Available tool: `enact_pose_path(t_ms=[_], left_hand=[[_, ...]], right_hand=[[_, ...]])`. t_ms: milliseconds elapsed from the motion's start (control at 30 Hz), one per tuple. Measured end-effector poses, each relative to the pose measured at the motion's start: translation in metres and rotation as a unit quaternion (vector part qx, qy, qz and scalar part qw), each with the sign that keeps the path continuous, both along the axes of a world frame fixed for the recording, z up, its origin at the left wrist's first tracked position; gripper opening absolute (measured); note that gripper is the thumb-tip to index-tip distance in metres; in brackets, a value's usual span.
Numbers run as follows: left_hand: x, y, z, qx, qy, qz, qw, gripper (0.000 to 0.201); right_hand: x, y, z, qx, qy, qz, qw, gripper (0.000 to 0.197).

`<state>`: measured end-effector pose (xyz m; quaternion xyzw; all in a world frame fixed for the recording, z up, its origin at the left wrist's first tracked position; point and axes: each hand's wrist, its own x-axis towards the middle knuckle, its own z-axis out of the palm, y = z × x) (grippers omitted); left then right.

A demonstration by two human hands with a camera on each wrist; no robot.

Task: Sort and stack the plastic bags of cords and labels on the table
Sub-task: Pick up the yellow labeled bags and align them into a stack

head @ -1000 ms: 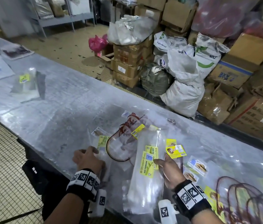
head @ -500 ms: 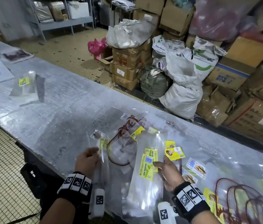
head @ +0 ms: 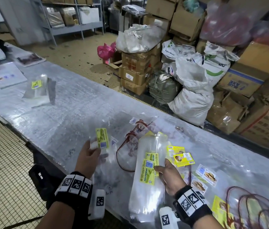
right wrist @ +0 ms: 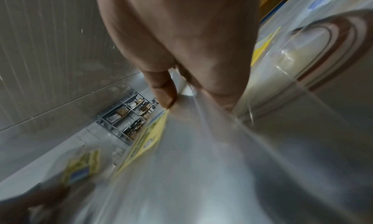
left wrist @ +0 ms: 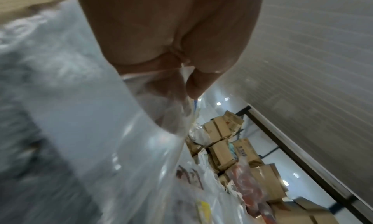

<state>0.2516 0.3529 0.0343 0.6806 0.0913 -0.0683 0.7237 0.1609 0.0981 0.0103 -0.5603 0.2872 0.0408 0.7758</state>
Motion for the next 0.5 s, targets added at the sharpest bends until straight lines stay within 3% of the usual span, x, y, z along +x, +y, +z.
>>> enact_pose_path(t_ms=[133,267,367,433,500], left_hand=[[-0.002,-0.009,0.043,-0.015,-0.096,-0.044,0.994,0.040],[-0.008,-0.041,0.059,-0.102,-0.063,-0.144,0.982,0.033],[-0.018,-0.080,0.039,-0.038,-0.039,-0.210,0.976,0.022],[-0.024,-0.104,0.023,0.028,-0.066,-0.200,0.977,0.028],[-0.032,-0.125,0.015,0.033,-0.079,-0.189,0.978,0.032]], right_hand=[[0.002,0.001,0.011,-0.027,-0.019,0.007,0.999,0.039],[0.006,-0.003,0.024,-0.039,-0.061,-0.017,0.997,0.041],[0.007,-0.004,0.027,-0.005,-0.086,-0.044,0.995,0.048],[0.003,-0.012,0.031,0.023,-0.077,-0.063,0.995,0.054],[-0.007,-0.022,0.041,0.029,-0.073,-0.064,0.995,0.047]])
